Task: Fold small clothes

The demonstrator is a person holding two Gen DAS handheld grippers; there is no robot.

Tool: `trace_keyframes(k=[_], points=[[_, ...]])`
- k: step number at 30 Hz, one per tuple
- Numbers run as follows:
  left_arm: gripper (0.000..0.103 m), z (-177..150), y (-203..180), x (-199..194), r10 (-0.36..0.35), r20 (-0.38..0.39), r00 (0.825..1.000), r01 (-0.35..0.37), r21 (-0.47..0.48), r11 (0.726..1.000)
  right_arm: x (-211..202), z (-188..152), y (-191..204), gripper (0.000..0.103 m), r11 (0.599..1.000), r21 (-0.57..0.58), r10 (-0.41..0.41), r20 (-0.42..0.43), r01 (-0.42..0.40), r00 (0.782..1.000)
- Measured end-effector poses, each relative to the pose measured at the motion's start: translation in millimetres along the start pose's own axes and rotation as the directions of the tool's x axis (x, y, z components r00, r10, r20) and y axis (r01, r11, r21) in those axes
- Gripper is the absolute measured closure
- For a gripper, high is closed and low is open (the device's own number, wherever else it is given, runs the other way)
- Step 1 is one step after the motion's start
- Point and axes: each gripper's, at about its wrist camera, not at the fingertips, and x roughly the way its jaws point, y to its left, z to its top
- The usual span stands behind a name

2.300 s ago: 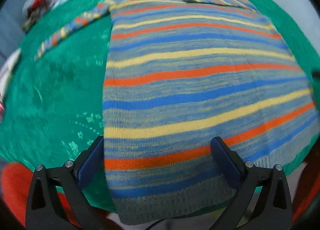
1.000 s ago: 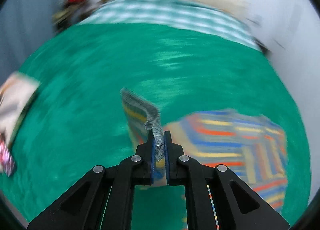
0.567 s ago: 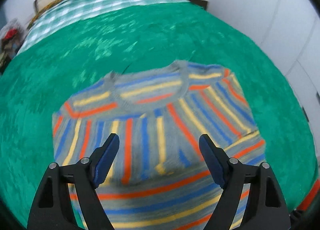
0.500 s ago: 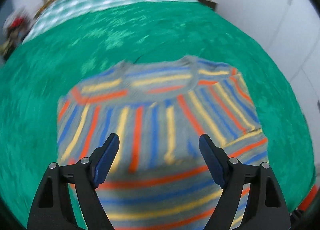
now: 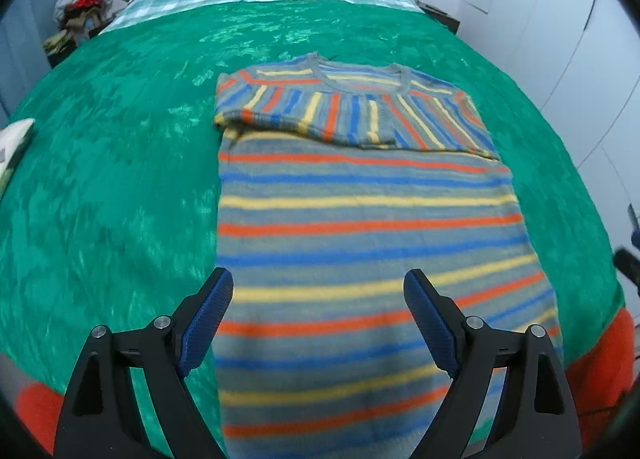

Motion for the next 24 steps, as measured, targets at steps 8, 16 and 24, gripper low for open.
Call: trace_keyframes(k=[8,16,24], points=[[0.014,-6,-20,-27,0.015,0.032,0.999,-0.017,0.037,0.999,-17,5,10,0.027,0.999,-0.009,-0.037,0.022,0.037,0.999],[0.013,-7,-27,-37,0.044,0.046,0.998,-0.046,0.056,0.997,-28,3,11,0.027,0.999,-0.010,-0.049,0.037,0.049,0.998],[0.007,-12,-25,-31,0.069,0.031,0.997,-0.071,0.070,0.995,-27,3,9,0.027,0.999,-0.006,-0.045,0.030,0.045,0.999]])
